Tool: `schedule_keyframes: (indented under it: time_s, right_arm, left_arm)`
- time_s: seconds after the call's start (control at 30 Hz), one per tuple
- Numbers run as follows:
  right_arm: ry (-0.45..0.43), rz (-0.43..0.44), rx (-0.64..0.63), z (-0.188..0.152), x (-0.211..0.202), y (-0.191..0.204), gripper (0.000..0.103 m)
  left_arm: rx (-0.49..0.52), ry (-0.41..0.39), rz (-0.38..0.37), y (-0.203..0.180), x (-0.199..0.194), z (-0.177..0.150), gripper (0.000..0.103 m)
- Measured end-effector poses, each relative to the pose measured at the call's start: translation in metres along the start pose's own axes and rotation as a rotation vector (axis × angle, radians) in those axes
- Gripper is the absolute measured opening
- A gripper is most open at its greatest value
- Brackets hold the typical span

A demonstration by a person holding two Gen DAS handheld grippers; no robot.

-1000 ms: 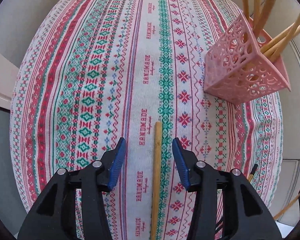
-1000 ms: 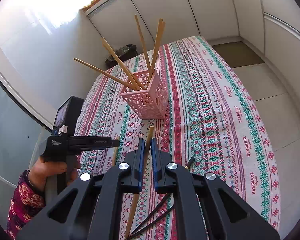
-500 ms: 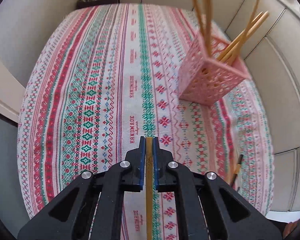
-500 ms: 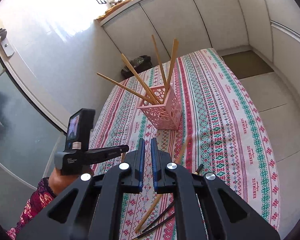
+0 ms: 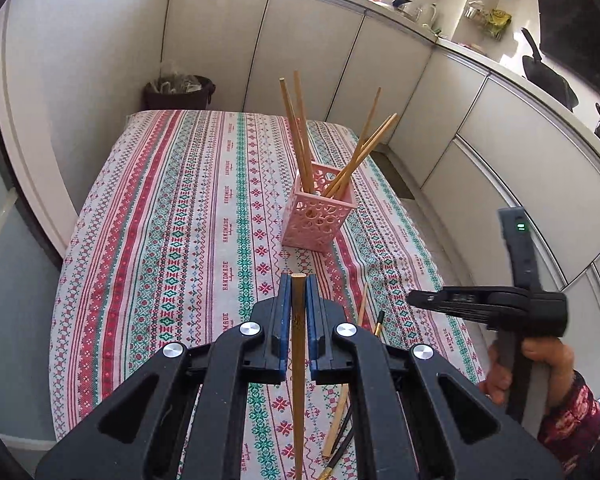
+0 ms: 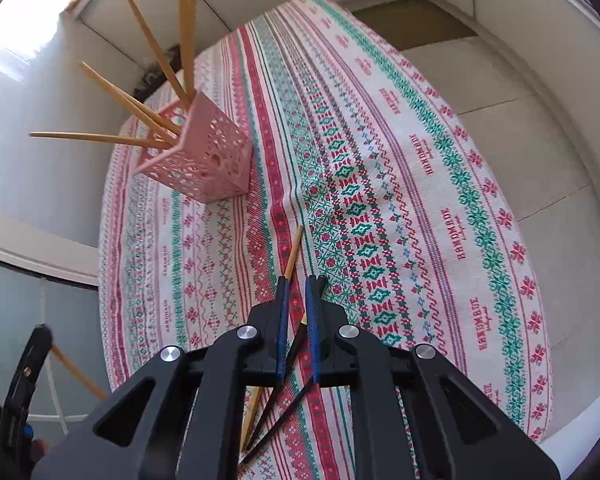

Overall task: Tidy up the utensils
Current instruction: 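Carry both chopsticks upright over the pink holder and lower them in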

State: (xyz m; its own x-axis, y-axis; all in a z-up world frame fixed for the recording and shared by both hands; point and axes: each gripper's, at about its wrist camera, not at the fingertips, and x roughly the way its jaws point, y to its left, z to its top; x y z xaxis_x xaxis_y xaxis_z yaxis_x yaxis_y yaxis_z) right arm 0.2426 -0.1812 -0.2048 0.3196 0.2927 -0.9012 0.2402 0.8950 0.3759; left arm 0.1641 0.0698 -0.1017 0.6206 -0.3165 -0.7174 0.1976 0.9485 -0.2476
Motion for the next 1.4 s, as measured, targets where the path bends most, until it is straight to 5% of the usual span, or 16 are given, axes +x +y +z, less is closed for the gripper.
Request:
schedule_keyframes:
  time_s: [0.13, 0.2, 0.33, 0.37, 0.43, 0.47, 0.6, 0.8, 1.07, 1.4]
  right_arm:
    - [0.048, -0.148, -0.01, 0.015, 0.037, 0.017, 0.012]
    - [0.077, -0.209, -0.034, 0.018, 0.052, 0.023, 0.033]
    - [0.065, -0.247, -0.016, 0.018, 0.067, 0.027, 0.041]
    - [0.048, -0.269, -0.029, 0.017, 0.068, 0.032, 0.04]
    - [0.024, -0.297, -0.067, 0.014, 0.072, 0.041, 0.009]
    - [0.014, -0.299, -0.077, 0.012, 0.073, 0.046, 0.008]
    - [-0.012, -0.134, -0.033, 0.003, 0.066, 0.052, 0.005]
    - [-0.282, 0.08, -0.154, -0.037, -0.037, 0.058, 0.005]
    - [-0.525, 0.179, -0.311, -0.089, -0.138, 0.056, 0.005]
    - [-0.606, 0.228, -0.322, -0.091, -0.184, 0.044, 0.005]
  left_arm:
    - [-0.028, -0.005, -0.01, 0.012, -0.004, 0.001, 0.006]
    - [-0.049, -0.009, -0.019, 0.021, -0.007, 0.004, 0.006]
    - [-0.071, -0.013, -0.035, 0.032, -0.009, 0.008, 0.006]
    - [-0.074, -0.011, -0.037, 0.033, -0.009, 0.008, 0.006]
    - [-0.084, -0.006, -0.036, 0.036, -0.009, 0.008, 0.006]
    - [-0.089, -0.003, -0.037, 0.037, -0.009, 0.008, 0.006]
    - [-0.112, -0.015, -0.036, 0.041, -0.013, 0.009, 0.006]
    - [-0.092, -0.088, -0.055, 0.032, -0.039, 0.011, 0.006]
    - [0.001, -0.187, -0.037, -0.008, -0.079, 0.005, 0.006]
    - [0.092, -0.205, 0.017, -0.036, -0.096, 0.013, 0.006]
